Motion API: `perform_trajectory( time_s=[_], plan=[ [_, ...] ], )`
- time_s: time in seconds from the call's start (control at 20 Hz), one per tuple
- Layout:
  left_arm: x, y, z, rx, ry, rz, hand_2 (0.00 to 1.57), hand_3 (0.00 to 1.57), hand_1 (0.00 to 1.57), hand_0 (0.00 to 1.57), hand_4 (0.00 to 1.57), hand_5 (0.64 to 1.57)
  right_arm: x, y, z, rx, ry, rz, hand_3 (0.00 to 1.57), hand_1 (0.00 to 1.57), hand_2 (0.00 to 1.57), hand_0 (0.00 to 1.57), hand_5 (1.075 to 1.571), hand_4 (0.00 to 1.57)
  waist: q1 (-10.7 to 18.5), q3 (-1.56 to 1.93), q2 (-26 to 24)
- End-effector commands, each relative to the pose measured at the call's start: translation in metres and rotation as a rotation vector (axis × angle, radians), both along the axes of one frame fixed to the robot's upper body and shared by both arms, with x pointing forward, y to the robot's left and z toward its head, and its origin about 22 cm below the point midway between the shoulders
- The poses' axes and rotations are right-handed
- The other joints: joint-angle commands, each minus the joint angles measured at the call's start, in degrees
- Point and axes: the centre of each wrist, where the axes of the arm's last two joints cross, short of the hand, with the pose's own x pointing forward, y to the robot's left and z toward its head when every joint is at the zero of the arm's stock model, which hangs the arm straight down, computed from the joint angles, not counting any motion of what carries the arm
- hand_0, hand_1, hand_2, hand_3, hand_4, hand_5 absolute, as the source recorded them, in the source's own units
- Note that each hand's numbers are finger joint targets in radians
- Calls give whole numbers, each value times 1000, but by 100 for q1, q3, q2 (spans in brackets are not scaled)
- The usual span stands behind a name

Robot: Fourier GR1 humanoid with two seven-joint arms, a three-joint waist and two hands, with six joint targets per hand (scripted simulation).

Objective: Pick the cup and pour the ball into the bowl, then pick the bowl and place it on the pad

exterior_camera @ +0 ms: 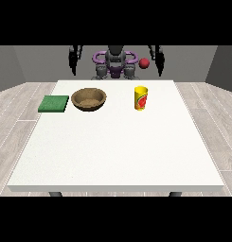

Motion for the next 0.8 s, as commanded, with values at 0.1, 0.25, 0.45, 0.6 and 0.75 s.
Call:
perform_trajectory(
  time_s=[0.1,0.25,0.45,0.6,0.75],
  plan=[
    [1,7,22,20,-17,1,0,0,0,0,0,1535,2,-7,24,-25,-31,-3,0,0,0,0,1559,616,13,94,-1133],
    [1,9,31,26,-4,1,0,0,0,0,0,1535,3,-10,35,-35,-33,-9,0,0,0,0,1559,616,-9,107,-1556],
    [2,-67,63,-265,99,-30,0,0,0,0,0,1536,-9,-42,28,95,40,-97,0,0,0,0,1561,611,-226,136,-1541],
    [0,-78,86,-266,27,-20,0,0,0,0,0,1535,-2,-38,51,109,5,-125,0,0,0,0,1563,570,-210,131,-1195],
    [2,-67,105,-252,-22,10,0,0,0,0,0,1536,-14,-43,53,116,-42,-94,0,0,0,0,1562,530,-263,131,-821]
  ],
)
